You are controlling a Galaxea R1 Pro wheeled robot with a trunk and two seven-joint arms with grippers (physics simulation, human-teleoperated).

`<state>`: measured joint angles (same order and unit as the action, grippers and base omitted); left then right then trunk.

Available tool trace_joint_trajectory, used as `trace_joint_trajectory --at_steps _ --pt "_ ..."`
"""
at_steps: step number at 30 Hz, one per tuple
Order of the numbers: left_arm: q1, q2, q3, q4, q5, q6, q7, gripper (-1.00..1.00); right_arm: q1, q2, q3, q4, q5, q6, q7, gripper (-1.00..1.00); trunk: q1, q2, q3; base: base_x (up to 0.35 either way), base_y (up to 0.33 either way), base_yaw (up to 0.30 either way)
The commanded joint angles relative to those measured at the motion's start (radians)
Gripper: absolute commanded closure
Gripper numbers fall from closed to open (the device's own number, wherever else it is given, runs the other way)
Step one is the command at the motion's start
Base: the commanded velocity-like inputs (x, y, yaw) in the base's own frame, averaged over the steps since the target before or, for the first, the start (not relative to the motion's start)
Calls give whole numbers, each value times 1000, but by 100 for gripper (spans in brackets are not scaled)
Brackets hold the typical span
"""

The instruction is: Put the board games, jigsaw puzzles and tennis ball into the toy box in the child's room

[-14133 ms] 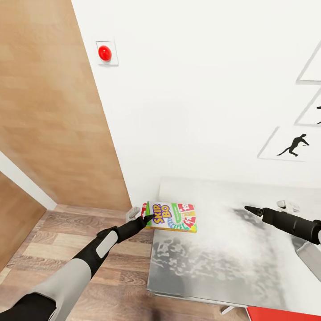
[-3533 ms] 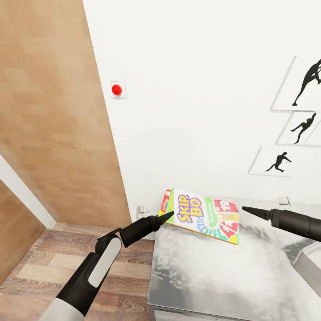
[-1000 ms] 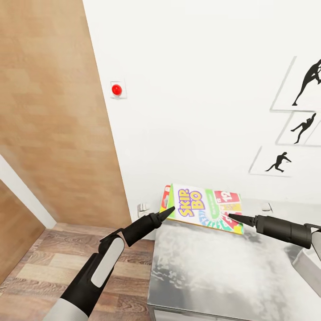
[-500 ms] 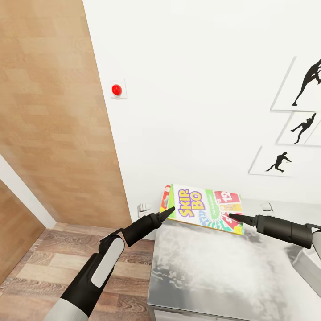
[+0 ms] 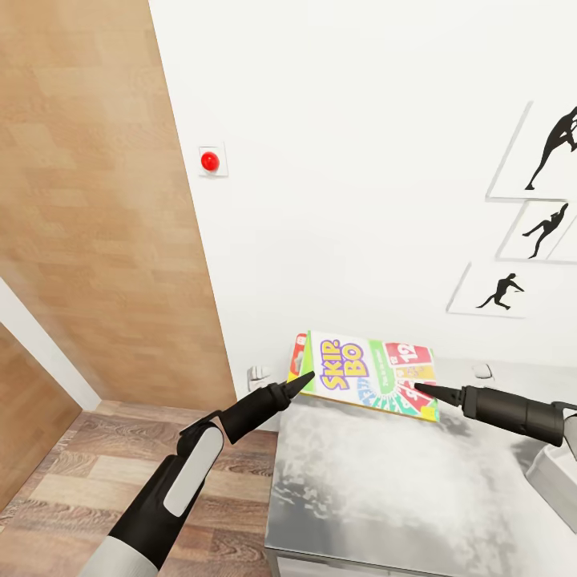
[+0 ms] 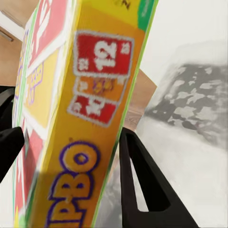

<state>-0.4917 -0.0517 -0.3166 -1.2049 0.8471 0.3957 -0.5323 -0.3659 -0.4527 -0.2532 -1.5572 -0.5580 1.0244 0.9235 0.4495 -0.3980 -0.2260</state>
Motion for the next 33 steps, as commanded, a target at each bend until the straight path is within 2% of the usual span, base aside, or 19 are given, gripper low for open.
trace_joint_trajectory --at_steps 1,33 --pt "-1 -1 0 1 0 5 3 100 -1 0 5 -1 -31 23 8 100 1 -2 -2 0 0 0" --pt "-1 -1 -1 2 0 5 3 100 0 -3 3 -1 -33 23 10 100 1 -2 -2 0 0 0"
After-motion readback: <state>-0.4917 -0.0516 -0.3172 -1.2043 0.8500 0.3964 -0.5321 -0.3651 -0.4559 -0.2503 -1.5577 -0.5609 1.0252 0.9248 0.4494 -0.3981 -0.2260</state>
